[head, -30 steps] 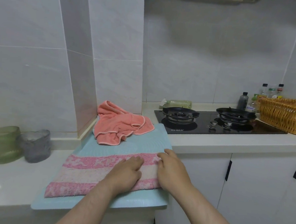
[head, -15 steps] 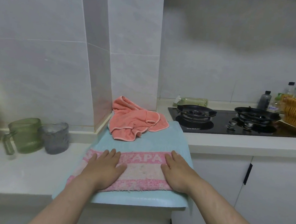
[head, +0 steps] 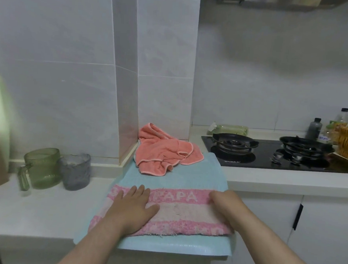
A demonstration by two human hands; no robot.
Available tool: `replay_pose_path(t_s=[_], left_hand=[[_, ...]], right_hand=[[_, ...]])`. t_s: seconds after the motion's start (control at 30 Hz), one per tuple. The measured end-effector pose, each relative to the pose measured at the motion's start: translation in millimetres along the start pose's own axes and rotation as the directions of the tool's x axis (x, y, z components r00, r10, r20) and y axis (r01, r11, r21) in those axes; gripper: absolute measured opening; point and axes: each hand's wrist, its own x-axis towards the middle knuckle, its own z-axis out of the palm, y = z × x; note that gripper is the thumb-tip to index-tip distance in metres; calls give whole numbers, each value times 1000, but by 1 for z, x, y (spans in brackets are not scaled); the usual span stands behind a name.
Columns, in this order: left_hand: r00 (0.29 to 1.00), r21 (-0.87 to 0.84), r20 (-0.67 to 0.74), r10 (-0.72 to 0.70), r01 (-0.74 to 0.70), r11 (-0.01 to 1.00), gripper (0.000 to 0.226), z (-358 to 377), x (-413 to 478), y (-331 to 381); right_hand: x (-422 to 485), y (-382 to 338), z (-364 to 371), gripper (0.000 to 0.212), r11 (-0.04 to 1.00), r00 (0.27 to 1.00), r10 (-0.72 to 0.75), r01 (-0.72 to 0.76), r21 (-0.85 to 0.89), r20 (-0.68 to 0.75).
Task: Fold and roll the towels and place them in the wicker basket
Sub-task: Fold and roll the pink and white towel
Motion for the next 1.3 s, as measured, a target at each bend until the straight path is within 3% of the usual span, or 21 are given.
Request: replay_pose_path(t_s=[0.1, 0.27, 0.33, 0.57, 0.77, 0.87, 0.93, 1.03, 1.1, 1.17, 1.2, 1.3], left_hand=[[1000, -4, -4, 15, -15, 1000, 75, -1, -2, 1], [990, -59, -40, 135, -137, 989, 68, -4, -10, 5], [986, -64, -28, 163, -164, 984, 63, -6, -11, 12], [969, -49, 86, 231, -228, 972, 58, -5, -2, 72], [965, 53, 87, 247, -252, 966, 71, 5, 1, 101], [961, -34, 57, 272, -271, 962, 71, 3, -3, 95], [964, -225, -32, 262, -263, 938, 65, -1, -8, 84], [969, -572, -239, 53, -185, 799, 46, -13, -11, 54], [939, -672, -328, -105, -154, 724, 28, -16, -7, 26], [915, -767, -332, -228, -121, 631, 22, -12, -2, -1], [909, -844, -291, -297, -98, 527, 25, -10, 1, -11], [886, -990, -141, -442, -129, 58, 27, -8, 5, -29]], right_hand=[[0, -8, -8, 18, 973, 988, 83, -109, 202, 132], [-4, -14, -13, 14, 987, 978, 83, -107, 120, 193], [-5, -15, -17, 15, 980, 972, 78, -116, 161, 223], [5, -6, -70, 17, 959, 996, 82, -90, 268, 43], [6, 4, -99, 15, 958, 996, 80, -86, 274, 31], [3, -6, -96, 15, 942, 997, 52, -70, 330, 63], [0, -17, -91, 16, 939, 995, 27, -58, 339, 94], [-8, -40, -79, 18, 945, 990, -41, -6, 327, 136], [-16, -56, -69, 8, 950, 988, -75, 29, 311, 137], [-21, -72, -54, 13, 959, 984, -98, 54, 277, 148], [-23, -79, -45, 17, 960, 979, -118, 69, 271, 169], [-31, -94, -8, 23, 961, 962, -167, 109, 255, 217]])
